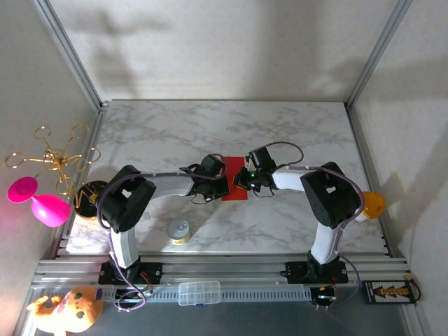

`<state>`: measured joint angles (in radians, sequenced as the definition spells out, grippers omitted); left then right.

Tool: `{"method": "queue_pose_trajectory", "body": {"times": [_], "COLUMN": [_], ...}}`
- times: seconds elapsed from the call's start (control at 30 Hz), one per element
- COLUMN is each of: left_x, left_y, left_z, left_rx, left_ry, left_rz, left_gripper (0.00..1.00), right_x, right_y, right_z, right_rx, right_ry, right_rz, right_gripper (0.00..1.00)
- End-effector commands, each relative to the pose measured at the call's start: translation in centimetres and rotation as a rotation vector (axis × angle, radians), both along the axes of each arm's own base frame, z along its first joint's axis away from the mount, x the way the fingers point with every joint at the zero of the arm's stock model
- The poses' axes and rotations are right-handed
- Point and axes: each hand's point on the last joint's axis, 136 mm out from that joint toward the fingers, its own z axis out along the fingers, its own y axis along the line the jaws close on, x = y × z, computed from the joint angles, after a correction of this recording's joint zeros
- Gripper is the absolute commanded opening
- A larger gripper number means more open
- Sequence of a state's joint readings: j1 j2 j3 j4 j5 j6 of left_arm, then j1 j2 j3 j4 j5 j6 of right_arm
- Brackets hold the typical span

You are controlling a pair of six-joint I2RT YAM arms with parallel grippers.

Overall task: Fold a paper plane with a square sheet of paper (pick it up from the middle)
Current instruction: Fold the triangle a second time at the center of the table.

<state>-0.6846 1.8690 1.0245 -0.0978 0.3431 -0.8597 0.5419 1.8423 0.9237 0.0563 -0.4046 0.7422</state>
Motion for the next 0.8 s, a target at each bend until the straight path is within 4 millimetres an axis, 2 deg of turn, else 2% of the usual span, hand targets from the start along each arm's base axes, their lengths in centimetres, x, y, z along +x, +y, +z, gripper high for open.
{"method": "queue_pose_trajectory", "body": {"times": [0.0, 0.3, 0.47, 0.6, 0.77], "left_x": [-1.9, -1.7, -1.5, -1.0, 0.0], "left_y": [3.0, 2.8, 2.6, 1.6, 0.2], "left_z": [-3.4, -3.1, -2.7, -0.8, 1.3], "left_rx": [0.139, 0.136, 0.129, 0.073, -0.002], "left_ry": [0.081, 0.075, 0.068, 0.046, 0.001], "left_rz": [0.011, 0.008, 0.007, 0.006, 0.003], "left_gripper": [0.02, 0.01, 0.01, 0.02, 0.05], "right_x": [-0.4, -1.2, -1.5, -1.7, -1.9], "right_y": [0.9, 1.5, 0.9, -0.3, -0.8], "right_z": [1.2, 0.4, -0.7, -2.7, -3.4], "right_rx": [0.022, 0.055, 0.014, -0.069, -0.094], "right_ry": [-0.024, 0.020, 0.044, 0.080, 0.095], "right_rz": [0.060, 0.094, 0.086, 0.060, 0.042], "right_gripper": [0.01, 0.01, 0.01, 0.01, 0.01]}}
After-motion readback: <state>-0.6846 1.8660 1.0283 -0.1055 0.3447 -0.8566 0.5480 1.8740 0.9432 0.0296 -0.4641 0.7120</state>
